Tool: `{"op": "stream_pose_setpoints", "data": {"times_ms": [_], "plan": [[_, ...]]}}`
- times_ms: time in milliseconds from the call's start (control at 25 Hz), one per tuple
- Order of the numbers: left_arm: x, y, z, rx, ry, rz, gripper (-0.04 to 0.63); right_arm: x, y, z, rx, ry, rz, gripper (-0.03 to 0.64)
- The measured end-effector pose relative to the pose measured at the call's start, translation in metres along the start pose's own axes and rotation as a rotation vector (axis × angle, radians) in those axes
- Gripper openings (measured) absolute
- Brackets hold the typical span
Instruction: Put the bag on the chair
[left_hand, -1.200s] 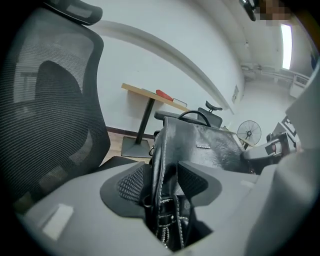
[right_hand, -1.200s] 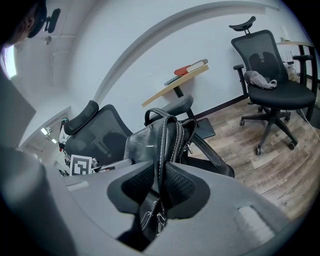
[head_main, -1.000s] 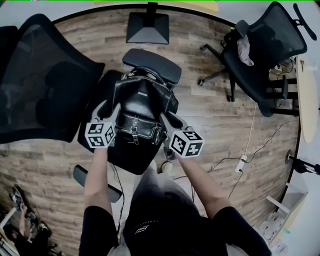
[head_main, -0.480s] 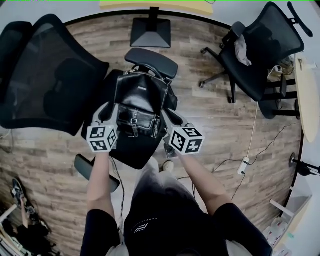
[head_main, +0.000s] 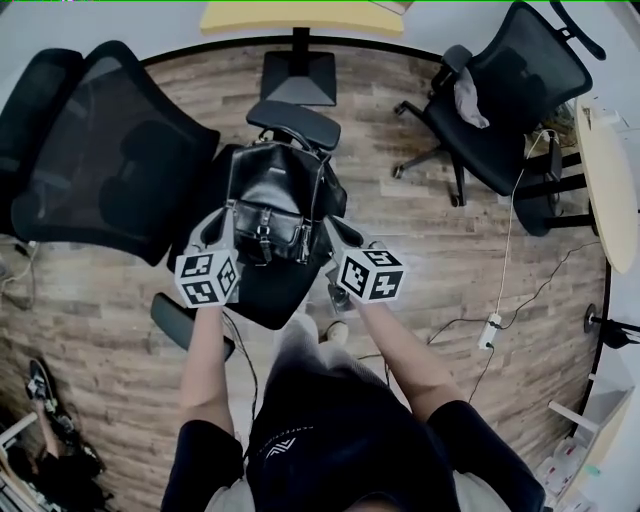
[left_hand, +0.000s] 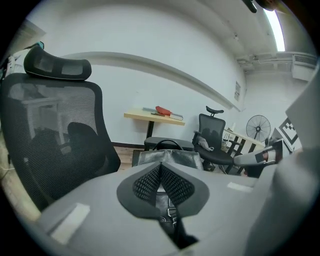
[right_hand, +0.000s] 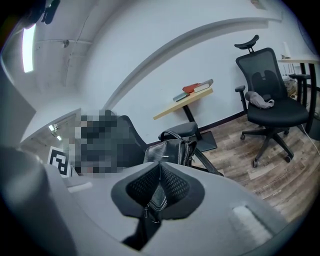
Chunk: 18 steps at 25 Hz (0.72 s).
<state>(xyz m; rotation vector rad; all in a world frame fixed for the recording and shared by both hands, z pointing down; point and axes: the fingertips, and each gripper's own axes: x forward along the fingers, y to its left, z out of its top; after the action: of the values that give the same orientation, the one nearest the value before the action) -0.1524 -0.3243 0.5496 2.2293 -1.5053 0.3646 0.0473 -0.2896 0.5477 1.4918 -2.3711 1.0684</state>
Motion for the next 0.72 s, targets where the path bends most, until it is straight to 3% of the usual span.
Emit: {"op": "stream_pose_setpoints", "data": {"times_ms": [280,720], "plan": [[-0.026,-0.027,0.008,-0.011,0.019,0.02,0.014,-0.017,0.008,-0.001,-0.004,0.004,0.01,0.002],[-0.072,-0.068,-0.013,-0.055,0.064,0.03,0.014,-0.038,0.014,-0.006,-0.027,0.017,0.029,0.002]]}}
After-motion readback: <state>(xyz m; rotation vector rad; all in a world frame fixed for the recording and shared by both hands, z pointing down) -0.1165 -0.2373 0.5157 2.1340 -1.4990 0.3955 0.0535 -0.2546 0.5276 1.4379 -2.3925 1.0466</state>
